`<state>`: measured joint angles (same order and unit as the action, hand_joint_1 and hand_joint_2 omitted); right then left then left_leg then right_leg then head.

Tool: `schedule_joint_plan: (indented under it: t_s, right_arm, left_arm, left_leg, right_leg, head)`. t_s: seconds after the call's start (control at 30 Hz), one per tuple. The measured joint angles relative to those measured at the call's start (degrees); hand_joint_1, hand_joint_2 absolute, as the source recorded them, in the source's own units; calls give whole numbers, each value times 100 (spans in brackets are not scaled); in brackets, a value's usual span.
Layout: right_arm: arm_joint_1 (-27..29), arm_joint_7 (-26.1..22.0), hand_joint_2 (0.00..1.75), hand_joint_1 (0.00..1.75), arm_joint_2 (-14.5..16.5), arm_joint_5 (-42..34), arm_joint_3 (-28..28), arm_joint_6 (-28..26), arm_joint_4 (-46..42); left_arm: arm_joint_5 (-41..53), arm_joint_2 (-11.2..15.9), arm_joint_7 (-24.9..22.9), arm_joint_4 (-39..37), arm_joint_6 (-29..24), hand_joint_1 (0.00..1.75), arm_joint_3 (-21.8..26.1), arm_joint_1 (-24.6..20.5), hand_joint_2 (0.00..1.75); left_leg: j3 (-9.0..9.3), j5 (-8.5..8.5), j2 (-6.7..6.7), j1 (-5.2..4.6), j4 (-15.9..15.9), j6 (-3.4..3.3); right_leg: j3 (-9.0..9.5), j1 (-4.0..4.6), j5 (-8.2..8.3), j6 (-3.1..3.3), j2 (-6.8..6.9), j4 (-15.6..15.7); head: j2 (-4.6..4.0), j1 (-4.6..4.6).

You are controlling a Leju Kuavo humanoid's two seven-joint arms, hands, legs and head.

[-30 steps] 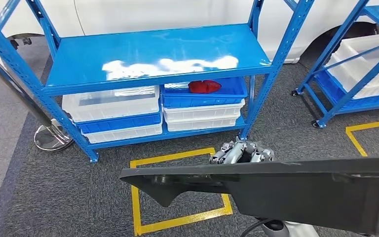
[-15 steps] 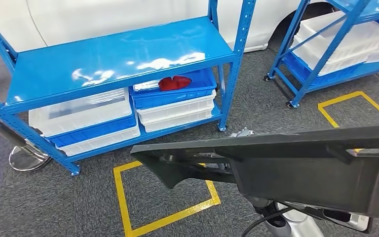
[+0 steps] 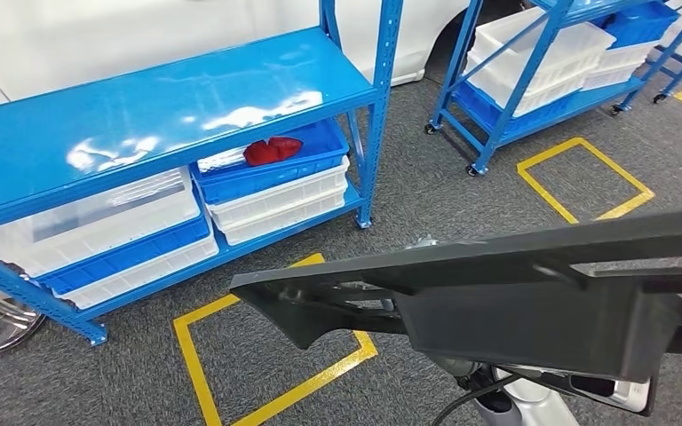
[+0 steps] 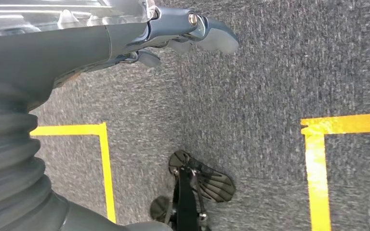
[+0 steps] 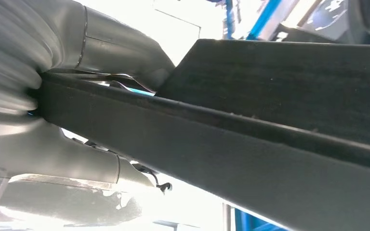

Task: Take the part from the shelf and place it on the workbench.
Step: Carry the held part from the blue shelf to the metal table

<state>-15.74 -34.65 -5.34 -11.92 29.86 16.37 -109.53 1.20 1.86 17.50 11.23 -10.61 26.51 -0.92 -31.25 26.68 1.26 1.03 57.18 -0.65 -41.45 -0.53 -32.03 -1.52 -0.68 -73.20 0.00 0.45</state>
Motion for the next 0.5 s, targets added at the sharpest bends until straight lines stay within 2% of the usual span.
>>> schedule_joint_plan:
  t_s: [0.03, 0.07, 0.1, 0.17, 0.2, 0.23, 0.3, 0.33, 0.4, 0.43, 0.5]
  right_arm:
    - [22, 54, 175, 175, 1, 2, 18, -9, -1]
    - [50, 91, 175, 175, 1, 7, 30, -19, -2]
    - [82, 111, 175, 175, 1, 11, 38, -27, -3]
    - [153, 102, 175, 175, 1, 41, 50, -22, -5]
    - [194, 70, 175, 175, 1, 61, 54, -6, -2]
    - [242, 25, 175, 175, 1, 85, 57, 17, 9]
    - [323, -63, 175, 175, 0, 121, 58, 63, 57]
    - [338, -90, 175, 175, 0, 133, 57, 69, 91]
    - [295, -104, 175, 175, 3, 127, 51, 44, 176]
    - [264, -101, 175, 175, 4, 110, 46, 24, 220]
    - [230, -89, 175, 175, 8, 66, 35, 0, 301]
  left_arm:
    - [1, -27, 1, 0, -33, 0, 12, 3, 175]
    - [3, -54, 2, 0, -58, 0, 24, 0, 175]
    - [8, -80, 3, 0, -76, 0, 32, -8, 175]
    - [25, -141, 8, 0, -69, 0, 47, -23, 175]
    - [33, -171, 11, 0, -36, 0, 52, -27, 175]
    - [46, -202, 13, 0, 9, 0, 56, -32, 175]
    - [101, -253, 10, 0, 99, 0, 56, -38, 175]
    - [148, -274, 9, 0, 140, 0, 52, -44, 175]
    - [228, -299, 8, 0, 223, 0, 42, -48, 175]
    - [252, -300, 7, 0, 261, 0, 39, -45, 175]
    - [273, -294, 3, 0, 300, 0, 39, -32, 175]
  left_leg:
    - [-1, 3, 70, -2, 1, 1]
    - [2, 7, 132, -3, 2, 5]
    - [10, 13, 188, -3, 2, 14]
    - [34, 32, 283, -18, 2, 49]
    - [44, 40, 322, -26, 1, 78]
    - [53, 47, 363, -34, -2, 110]
    - [72, 55, 451, -36, -18, 180]
    - [75, 83, 427, -29, 3, 211]
    - [-50, 309, 208, -11, 323, 253]
    - [-199, 504, 61, 0, 667, 264]
    - [-580, 850, -67, 3, 1477, 279]
  right_leg:
    - [-64, -13, 0, -12, 15, -134]
    - [-5, -22, 108, -16, 34, -22]
    - [173, -27, 292, -12, 78, 312]
    - [614, 3, 591, 40, 320, 1153]
    - [751, 29, 659, 79, 412, 1423]
    - [800, 55, 666, 119, 467, 1543]
    - [782, 70, 683, 192, 363, 1560]
    - [785, 58, 705, 226, 305, 1587]
    - [800, 29, 753, 293, 184, 1643]
    - [799, 28, 766, 312, 126, 1654]
    - [785, 43, 773, 333, -7, 1644]
  head:
    - [0, 1]
    - [0, 1]
    - [0, 2]
    - [-1, -2]
    - [-1, -5]
    - [-1, -9]
    - [0, -14]
    - [0, -17]
    - [-1, -25]
    - [-1, -32]
    - [-2, -42]
